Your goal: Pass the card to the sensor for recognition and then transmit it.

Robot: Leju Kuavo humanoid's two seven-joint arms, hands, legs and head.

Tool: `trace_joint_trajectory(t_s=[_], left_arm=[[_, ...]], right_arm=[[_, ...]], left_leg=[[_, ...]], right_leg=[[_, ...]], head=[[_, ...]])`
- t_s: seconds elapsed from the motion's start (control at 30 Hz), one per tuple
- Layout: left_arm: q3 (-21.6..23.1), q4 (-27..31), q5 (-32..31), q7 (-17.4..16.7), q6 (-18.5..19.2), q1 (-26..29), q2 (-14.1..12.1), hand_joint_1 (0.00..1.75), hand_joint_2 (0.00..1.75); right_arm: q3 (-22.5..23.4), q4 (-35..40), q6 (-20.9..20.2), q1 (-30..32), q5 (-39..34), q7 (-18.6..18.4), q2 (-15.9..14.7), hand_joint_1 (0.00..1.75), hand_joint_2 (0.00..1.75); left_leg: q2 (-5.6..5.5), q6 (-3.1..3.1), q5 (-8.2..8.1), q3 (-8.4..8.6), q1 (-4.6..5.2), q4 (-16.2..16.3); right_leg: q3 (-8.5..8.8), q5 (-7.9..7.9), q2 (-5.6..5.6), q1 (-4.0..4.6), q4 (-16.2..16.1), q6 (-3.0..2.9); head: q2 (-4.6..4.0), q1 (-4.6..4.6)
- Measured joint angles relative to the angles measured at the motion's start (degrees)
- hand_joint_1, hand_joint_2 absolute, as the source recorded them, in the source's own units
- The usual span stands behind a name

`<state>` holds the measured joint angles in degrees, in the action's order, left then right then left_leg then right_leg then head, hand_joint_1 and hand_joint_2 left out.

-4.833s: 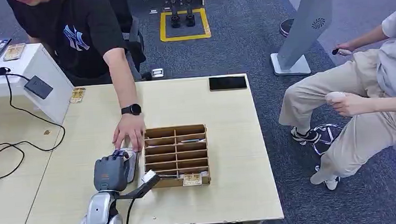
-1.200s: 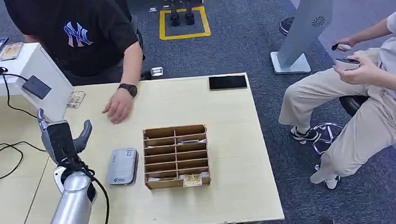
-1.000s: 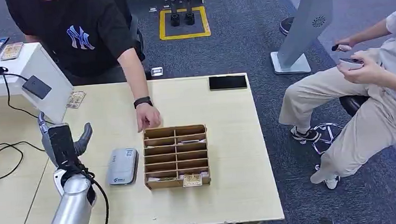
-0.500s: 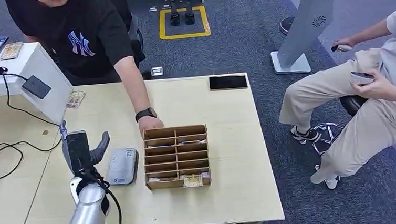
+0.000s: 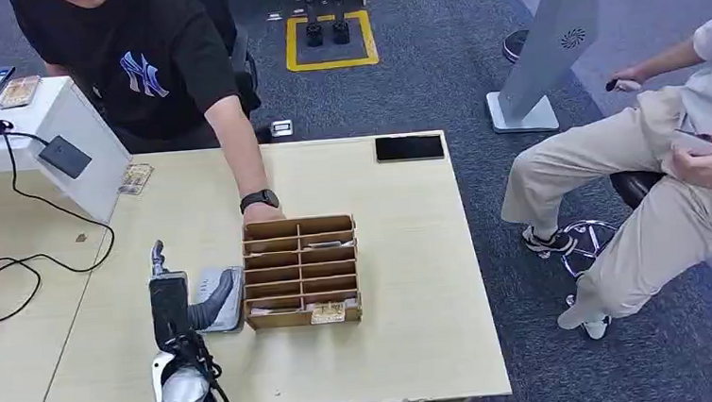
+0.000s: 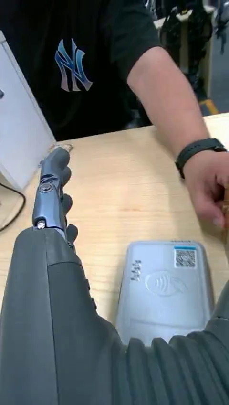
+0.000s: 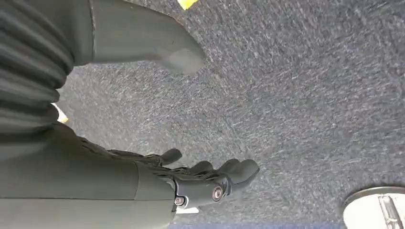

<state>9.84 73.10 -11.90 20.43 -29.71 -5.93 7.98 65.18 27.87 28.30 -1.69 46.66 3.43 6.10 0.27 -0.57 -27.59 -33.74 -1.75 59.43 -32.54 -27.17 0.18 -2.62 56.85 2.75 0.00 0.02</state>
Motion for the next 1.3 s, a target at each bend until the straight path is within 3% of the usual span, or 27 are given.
trace_joint_trajectory(t_s=[0.1, 0.4, 0.77, 0.93, 1.17, 1.3], left_arm=[[0.02, 3.63, 0.6, 1.9, 1.53, 3.37, -0.48, 0.0, 1.75], [1.49, 10.43, -9.13, 3.04, 1.08, 9.55, -2.8, 0.0, 1.75], [2.49, 11.28, -12.81, 4.99, 1.53, 12.36, -4.94, 0.0, 1.75], [4.26, 11.28, -19.26, 7.74, -0.32, 13.35, -6.73, 0.0, 1.75], [8.22, 11.28, -25.13, 7.13, -2.31, 14.75, -10.03, 0.0, 1.75], [11.33, 11.28, -32.44, 4.28, -4.0, 14.84, -12.45, 0.0, 1.75]], right_arm=[[1.59, 2.46, -0.06, 0.65, 0.54, -1.22, 1.27, 0.0, 1.75], [6.56, 10.06, -2.36, 1.63, 5.42, -4.04, 5.82, 0.0, 1.75], [10.14, 14.42, -4.48, 1.73, 7.19, -4.04, 8.46, 0.0, 1.75], [10.82, 15.06, -5.88, 1.68, 8.07, -2.73, 8.57, 0.0, 1.75], [12.72, 15.52, -7.19, 1.49, 9.16, -2.1, 8.59, 0.0, 1.75], [13.53, 15.87, -7.89, 1.33, 10.3, -1.99, 8.68, 0.0, 1.75]], left_leg=[[0.0, 0.01, -0.07, 0.0, 0.0, 0.0], [0.01, -0.01, -0.07, 0.03, 0.0, -0.01], [0.0, -0.01, -0.07, 0.03, 0.0, -0.01], [0.01, -0.01, -0.08, 0.03, 0.0, -0.01], [0.01, -0.01, -0.08, 0.03, 0.0, -0.02], [0.0, -0.01, -0.08, 0.03, 0.0, -0.02]], right_leg=[[0.0, -0.04, 0.0, 0.0, -0.01, 0.0], [0.0, -0.05, 0.01, 0.0, 0.0, -0.01], [0.02, -0.05, -0.01, 0.0, -0.01, -0.01], [0.01, -0.05, -0.01, 0.0, 0.0, -0.01], [0.01, -0.06, -0.01, 0.0, 0.0, -0.01], [0.02, -0.05, -0.01, 0.0, -0.01, -0.01]], head=[[0.0, 0.0], [0.0, -0.02], [0.0, -0.02], [0.0, -0.02], [0.0, 0.0], [0.0, -0.02]])
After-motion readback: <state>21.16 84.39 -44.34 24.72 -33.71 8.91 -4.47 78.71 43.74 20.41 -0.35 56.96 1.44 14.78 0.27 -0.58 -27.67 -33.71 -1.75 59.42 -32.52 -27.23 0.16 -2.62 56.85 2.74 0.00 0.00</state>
